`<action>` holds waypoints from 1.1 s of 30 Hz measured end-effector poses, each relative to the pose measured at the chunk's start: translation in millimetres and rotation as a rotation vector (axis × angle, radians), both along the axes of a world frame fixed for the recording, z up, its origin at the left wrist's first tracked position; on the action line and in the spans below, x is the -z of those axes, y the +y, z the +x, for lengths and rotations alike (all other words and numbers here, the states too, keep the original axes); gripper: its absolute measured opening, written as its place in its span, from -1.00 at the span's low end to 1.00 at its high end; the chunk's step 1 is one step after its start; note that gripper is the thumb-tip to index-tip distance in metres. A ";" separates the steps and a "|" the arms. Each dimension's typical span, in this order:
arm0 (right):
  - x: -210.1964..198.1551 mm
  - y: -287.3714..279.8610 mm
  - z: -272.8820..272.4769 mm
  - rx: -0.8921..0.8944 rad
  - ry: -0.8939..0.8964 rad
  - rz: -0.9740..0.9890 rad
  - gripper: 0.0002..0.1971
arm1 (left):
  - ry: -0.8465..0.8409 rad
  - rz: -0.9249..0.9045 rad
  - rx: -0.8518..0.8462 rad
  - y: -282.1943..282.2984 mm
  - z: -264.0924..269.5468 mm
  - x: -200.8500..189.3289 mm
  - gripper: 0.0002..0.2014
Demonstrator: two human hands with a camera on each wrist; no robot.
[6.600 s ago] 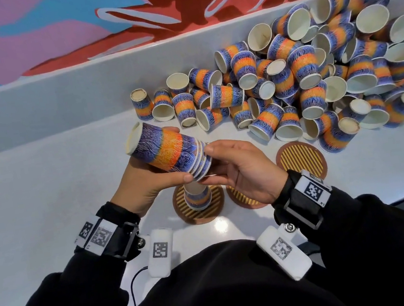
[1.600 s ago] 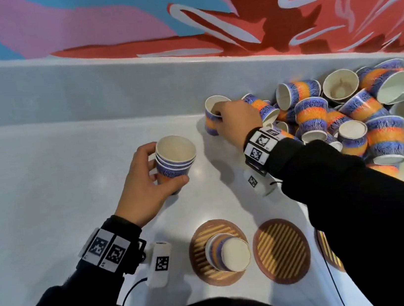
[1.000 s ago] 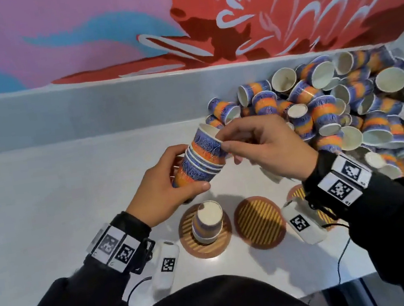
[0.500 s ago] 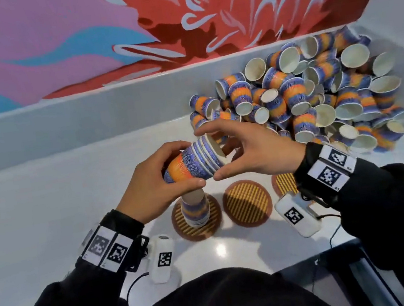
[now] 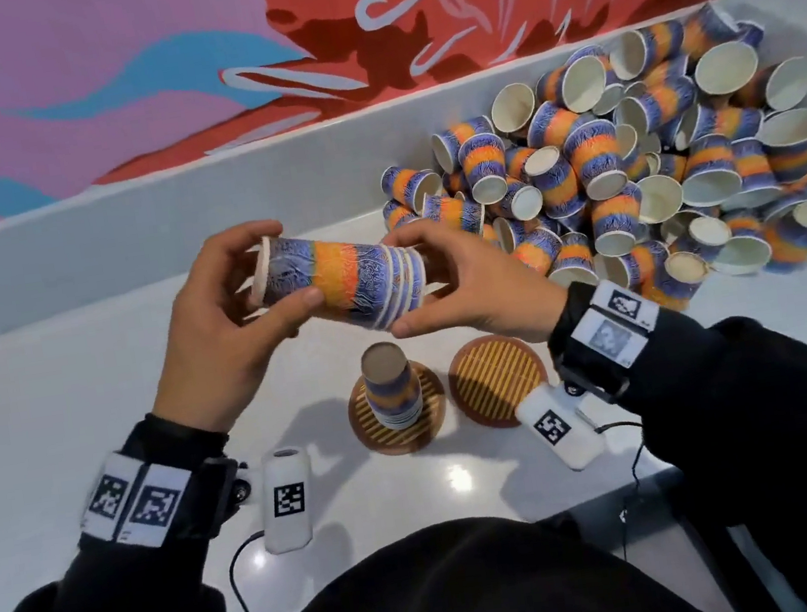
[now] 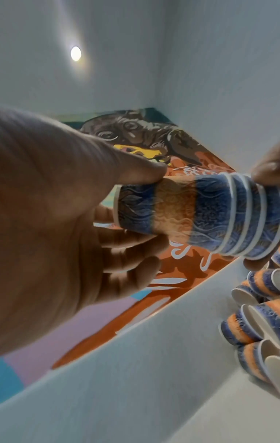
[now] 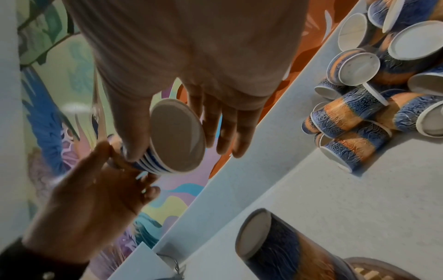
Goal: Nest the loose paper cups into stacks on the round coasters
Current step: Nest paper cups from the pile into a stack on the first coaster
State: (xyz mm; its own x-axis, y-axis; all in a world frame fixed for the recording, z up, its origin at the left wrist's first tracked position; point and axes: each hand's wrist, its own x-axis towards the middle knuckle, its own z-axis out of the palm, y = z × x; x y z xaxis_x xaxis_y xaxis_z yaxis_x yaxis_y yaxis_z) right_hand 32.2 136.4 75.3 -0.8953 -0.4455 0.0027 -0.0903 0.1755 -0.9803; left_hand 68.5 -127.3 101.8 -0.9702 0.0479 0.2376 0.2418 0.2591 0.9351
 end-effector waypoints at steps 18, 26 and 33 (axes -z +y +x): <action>90.7 -1.5 -4.5 -0.055 0.000 0.364 -0.12 | 0.025 -0.745 0.191 11.1 -8.0 47.3 -0.22; 97.6 35.7 -1.0 0.026 -0.058 0.396 -0.42 | 0.171 -0.652 0.183 36.4 -20.5 35.5 -0.59; 93.8 90.2 1.6 0.233 -0.085 0.384 -0.54 | 0.313 -0.566 0.289 103.4 -40.3 21.4 -0.68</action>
